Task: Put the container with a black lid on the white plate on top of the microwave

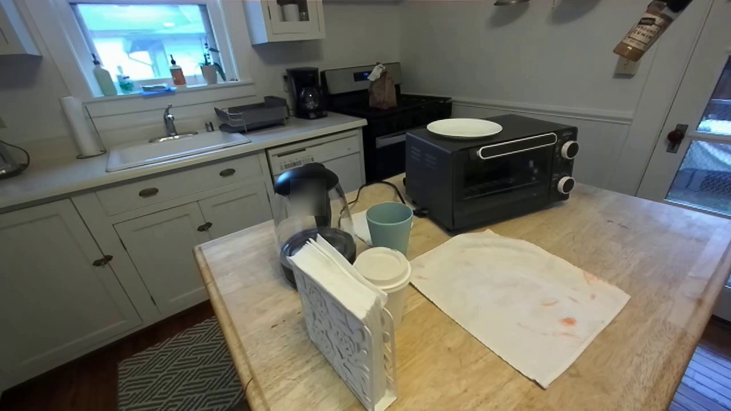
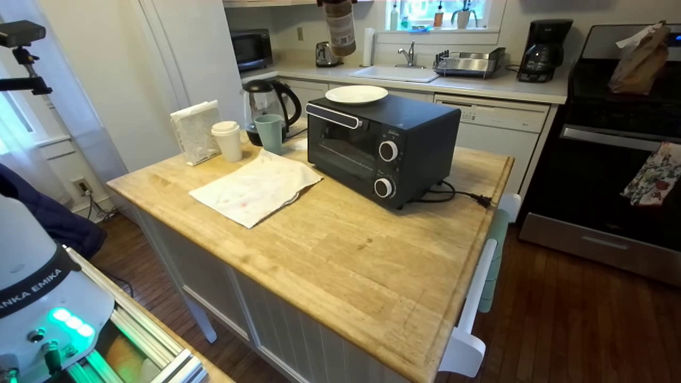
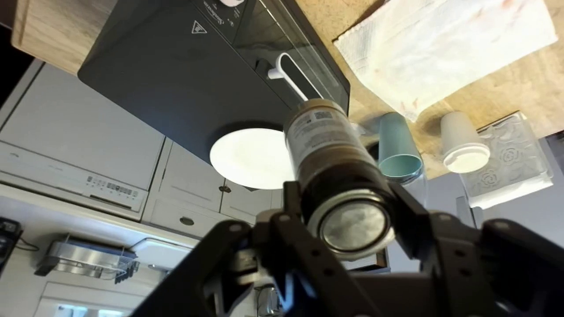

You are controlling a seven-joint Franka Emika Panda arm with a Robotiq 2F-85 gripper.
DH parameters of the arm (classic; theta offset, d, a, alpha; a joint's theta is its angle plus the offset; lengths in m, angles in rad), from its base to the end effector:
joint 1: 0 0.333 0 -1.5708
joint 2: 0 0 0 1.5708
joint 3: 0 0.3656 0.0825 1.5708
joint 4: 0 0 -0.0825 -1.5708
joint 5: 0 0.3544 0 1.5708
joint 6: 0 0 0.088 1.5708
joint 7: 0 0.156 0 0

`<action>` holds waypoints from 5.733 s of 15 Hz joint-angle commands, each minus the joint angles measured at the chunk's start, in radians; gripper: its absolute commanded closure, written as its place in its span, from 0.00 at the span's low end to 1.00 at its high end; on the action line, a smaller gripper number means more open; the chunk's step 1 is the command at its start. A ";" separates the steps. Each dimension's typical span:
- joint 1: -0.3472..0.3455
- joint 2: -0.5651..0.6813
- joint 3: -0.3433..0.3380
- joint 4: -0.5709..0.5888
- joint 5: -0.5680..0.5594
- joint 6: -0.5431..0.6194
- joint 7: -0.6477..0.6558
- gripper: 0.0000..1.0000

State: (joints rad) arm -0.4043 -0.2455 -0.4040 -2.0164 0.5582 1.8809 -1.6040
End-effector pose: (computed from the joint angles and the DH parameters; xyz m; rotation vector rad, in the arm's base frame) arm 0.3558 -0.3067 0.5869 -2.6985 -0.9098 -0.9148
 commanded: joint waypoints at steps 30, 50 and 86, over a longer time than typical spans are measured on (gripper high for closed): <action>0.099 0.843 0.369 1.055 -0.286 -0.325 0.303 0.74; 0.215 0.955 0.334 1.150 -0.447 -0.181 0.499 0.74; 0.207 0.779 0.325 0.892 -0.402 -0.111 0.489 0.00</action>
State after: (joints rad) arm -0.1973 0.6375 -0.0790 -1.0116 0.1522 1.7147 -1.0938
